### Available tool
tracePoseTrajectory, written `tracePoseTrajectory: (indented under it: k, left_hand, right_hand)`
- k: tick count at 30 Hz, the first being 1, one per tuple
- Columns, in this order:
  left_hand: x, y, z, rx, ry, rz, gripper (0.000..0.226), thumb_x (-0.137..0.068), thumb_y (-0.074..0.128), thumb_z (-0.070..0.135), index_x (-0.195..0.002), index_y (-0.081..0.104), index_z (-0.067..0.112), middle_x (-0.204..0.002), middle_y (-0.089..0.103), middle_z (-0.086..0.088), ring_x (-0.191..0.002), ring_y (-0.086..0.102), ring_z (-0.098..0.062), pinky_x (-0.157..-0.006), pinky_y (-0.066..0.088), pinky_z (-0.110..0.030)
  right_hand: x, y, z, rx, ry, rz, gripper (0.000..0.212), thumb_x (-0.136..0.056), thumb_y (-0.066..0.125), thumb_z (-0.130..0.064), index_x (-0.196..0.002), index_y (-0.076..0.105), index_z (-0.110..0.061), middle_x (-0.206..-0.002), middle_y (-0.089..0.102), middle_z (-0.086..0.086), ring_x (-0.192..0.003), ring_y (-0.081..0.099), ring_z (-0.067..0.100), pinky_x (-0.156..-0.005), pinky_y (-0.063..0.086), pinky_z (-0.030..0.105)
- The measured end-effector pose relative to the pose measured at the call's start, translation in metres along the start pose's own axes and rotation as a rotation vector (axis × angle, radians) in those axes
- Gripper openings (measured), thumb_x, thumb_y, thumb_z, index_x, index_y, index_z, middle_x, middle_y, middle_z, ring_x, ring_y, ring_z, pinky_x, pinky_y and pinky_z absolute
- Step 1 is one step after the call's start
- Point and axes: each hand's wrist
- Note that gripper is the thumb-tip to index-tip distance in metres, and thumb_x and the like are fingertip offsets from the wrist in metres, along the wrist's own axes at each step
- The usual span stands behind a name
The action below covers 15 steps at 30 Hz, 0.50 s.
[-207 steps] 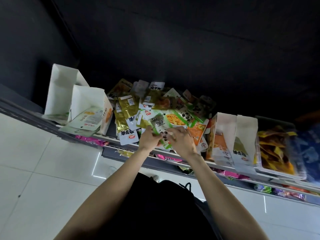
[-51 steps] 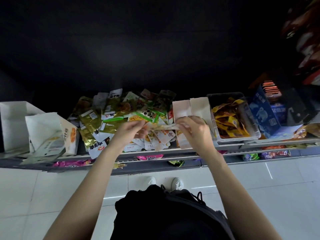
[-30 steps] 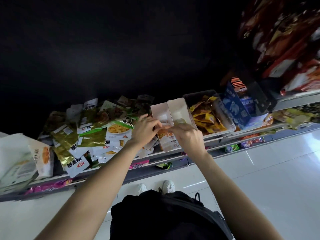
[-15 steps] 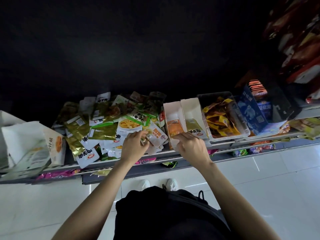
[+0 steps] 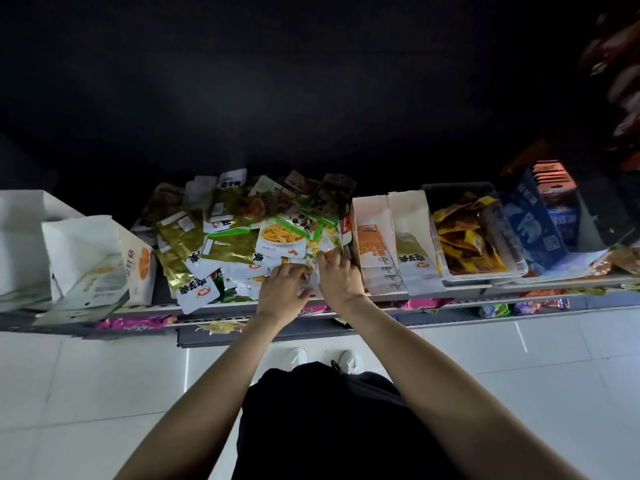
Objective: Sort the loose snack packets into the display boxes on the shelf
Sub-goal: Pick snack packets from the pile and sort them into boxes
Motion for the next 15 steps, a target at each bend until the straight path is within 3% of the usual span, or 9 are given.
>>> tracePoseTrajectory:
  k: [3, 6, 8, 10, 12, 14, 15]
  left_hand:
    - [-0.002, -0.001, 0.000, 0.047, -0.012, 0.032, 0.045, -0.090, 0.056, 0.035, -0.131, 0.049, 0.018, -0.132, 0.052, -0.001, -0.124, 0.042, -0.022, -0.101, 0.037, -0.033]
    - [-0.001, -0.011, 0.007, 0.359, -0.107, 0.202, 0.034, -0.090, 0.059, 0.029, -0.120, 0.055, 0.013, -0.116, 0.060, -0.002, -0.109, 0.053, -0.020, -0.086, 0.042, -0.029]
    - [0.002, -0.025, 0.019, 0.661, -0.252, 0.235, 0.032, -0.090, 0.061, 0.028, -0.117, 0.053, 0.012, -0.110, 0.059, 0.001, -0.100, 0.056, -0.016, -0.075, 0.041, -0.024]
    - [0.003, -0.036, 0.028, 0.834, -0.349, 0.149, 0.035, -0.090, 0.061, 0.035, -0.112, 0.051, 0.010, -0.101, 0.058, 0.002, -0.092, 0.058, -0.016, -0.066, 0.042, -0.022]
    - [0.002, -0.041, 0.034, 1.072, -0.403, -0.035, 0.044, -0.085, 0.061, 0.044, -0.105, 0.058, 0.006, -0.086, 0.065, -0.003, -0.079, 0.063, -0.020, -0.061, 0.049, -0.023]
    - [0.002, -0.042, 0.043, 1.406, -0.490, -0.216, 0.037, -0.087, 0.061, 0.036, -0.106, 0.061, 0.004, -0.077, 0.070, -0.007, -0.068, 0.068, -0.018, -0.060, 0.056, -0.024]
    - [0.001, -0.042, 0.049, 1.535, -0.521, -0.218, 0.030, -0.089, 0.062, 0.025, -0.109, 0.059, 0.003, -0.076, 0.071, -0.007, -0.066, 0.069, -0.016, -0.063, 0.057, -0.023]
  right_hand:
    - [0.008, -0.012, 0.002, -0.003, -0.053, 0.057, 0.051, -0.090, 0.056, -0.028, -0.134, 0.035, -0.013, -0.133, 0.040, 0.014, -0.114, 0.048, 0.034, -0.079, 0.049, 0.038]
    - [0.026, -0.028, 0.009, -0.103, -0.032, 0.175, 0.053, -0.084, 0.058, -0.045, -0.127, 0.049, -0.013, -0.130, 0.041, 0.010, -0.116, 0.041, 0.032, -0.092, 0.043, 0.040]
    - [0.038, -0.036, 0.019, -0.188, -0.028, 0.261, 0.050, -0.081, 0.060, -0.044, -0.121, 0.057, -0.014, -0.128, 0.045, 0.008, -0.114, 0.042, 0.030, -0.097, 0.037, 0.039]
    - [0.048, -0.041, 0.030, -0.339, -0.025, 0.360, 0.043, -0.076, 0.066, -0.037, -0.113, 0.064, -0.015, -0.123, 0.053, 0.007, -0.112, 0.046, 0.030, -0.097, 0.036, 0.038]
    - [0.054, -0.040, 0.041, -0.489, 0.002, 0.438, 0.037, -0.071, 0.071, -0.032, -0.103, 0.069, -0.014, -0.114, 0.060, 0.006, -0.106, 0.051, 0.030, -0.093, 0.039, 0.039]
    - [0.061, -0.037, 0.049, -0.569, -0.014, 0.502, 0.033, -0.068, 0.071, -0.030, -0.097, 0.069, -0.013, -0.108, 0.062, 0.004, -0.100, 0.054, 0.028, -0.087, 0.045, 0.043]
    - [0.064, -0.034, 0.051, -0.583, -0.034, 0.536, 0.034, -0.067, 0.070, -0.030, -0.097, 0.069, -0.013, -0.109, 0.061, 0.003, -0.099, 0.055, 0.027, -0.084, 0.046, 0.043]
Point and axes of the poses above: each hand's wrist, its own x-axis away from the middle knuckle, its own y-axis out of the palm, z = x × y
